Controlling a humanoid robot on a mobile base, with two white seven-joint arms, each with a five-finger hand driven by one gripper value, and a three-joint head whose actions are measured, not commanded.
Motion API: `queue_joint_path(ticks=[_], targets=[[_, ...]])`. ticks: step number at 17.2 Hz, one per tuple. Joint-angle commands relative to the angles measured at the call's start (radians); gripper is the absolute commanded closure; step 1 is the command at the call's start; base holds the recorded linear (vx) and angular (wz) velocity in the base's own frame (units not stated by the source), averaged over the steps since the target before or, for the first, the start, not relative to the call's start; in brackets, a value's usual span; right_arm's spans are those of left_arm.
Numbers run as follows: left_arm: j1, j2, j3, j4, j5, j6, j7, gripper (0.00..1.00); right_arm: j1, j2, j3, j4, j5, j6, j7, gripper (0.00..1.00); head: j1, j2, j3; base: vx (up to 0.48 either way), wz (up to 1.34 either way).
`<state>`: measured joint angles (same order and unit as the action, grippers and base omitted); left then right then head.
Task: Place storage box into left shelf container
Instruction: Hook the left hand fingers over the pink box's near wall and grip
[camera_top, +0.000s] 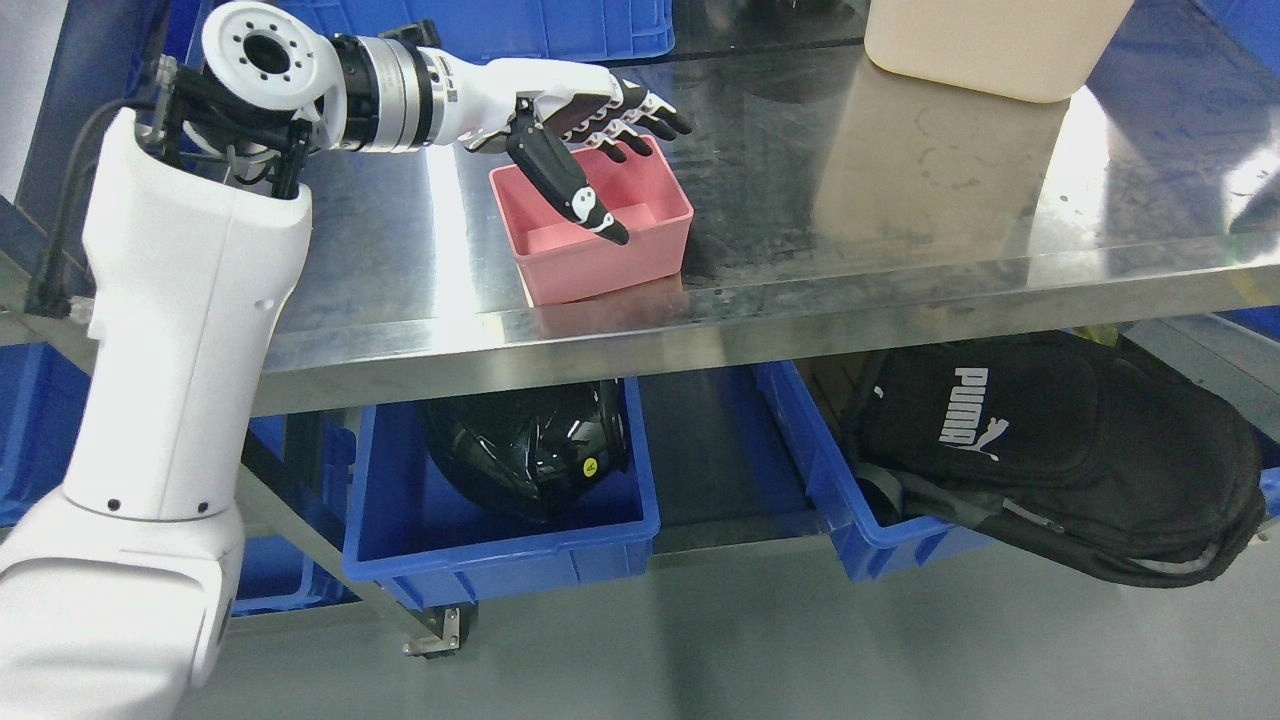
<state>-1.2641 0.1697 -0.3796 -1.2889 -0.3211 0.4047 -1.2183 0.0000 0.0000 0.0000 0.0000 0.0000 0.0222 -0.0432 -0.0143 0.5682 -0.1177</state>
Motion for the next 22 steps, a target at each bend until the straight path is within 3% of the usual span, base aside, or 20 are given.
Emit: queue_joint_path(ticks=[1,5,9,15,18,20,22], targets=[[0.048,0.089,-0.07,-0.046,0.01,0.005,-0.013,0.12,0.009,-0.017,-0.005,-0.017,0.002,-0.001,0.0,0.0,0.0,0.0,0.0,0.0,0.0],[0.048,0.129,-0.073,-0.043,0.005,0.003,-0.012,0.12,0.009,-0.017,-0.005,-0.017,0.002,-0.001,0.0,0.0,0.0,0.0,0.0,0.0,0.0],[0.049,0.111,-0.068,0.017,-0.021,-0.003,-0.001,0.12,0.009,-0.017,-0.005,-0.017,0.002,-0.001,0.0,0.0,0.0,0.0,0.0,0.0,0.0],[0.032,-0.054,-0.068,0.14,-0.064,-0.013,0.017,0.17,0.009,-0.017,-0.005,-0.017,0.002,-0.001,0.0,0.0,0.0,0.0,0.0,0.0,0.0],[0.032,-0.073,-0.073,0.16,-0.073,-0.036,0.016,0.28,0.009,-0.017,-0.005,-0.017,0.002,-0.001,0.0,0.0,0.0,0.0,0.0,0.0,0.0],[0.034,-0.067,-0.067,0.163,-0.076,-0.043,0.01,0.42,0.009,-0.017,-0.005,-0.017,0.002,-0.001,0.0,0.0,0.0,0.0,0.0,0.0,0.0],[0.035,-0.062,-0.05,0.169,-0.095,-0.128,0.003,0.58,0.009,-0.017,-0.005,-0.017,0.002,-0.001,0.0,0.0,0.0,0.0,0.0,0.0,0.0]])
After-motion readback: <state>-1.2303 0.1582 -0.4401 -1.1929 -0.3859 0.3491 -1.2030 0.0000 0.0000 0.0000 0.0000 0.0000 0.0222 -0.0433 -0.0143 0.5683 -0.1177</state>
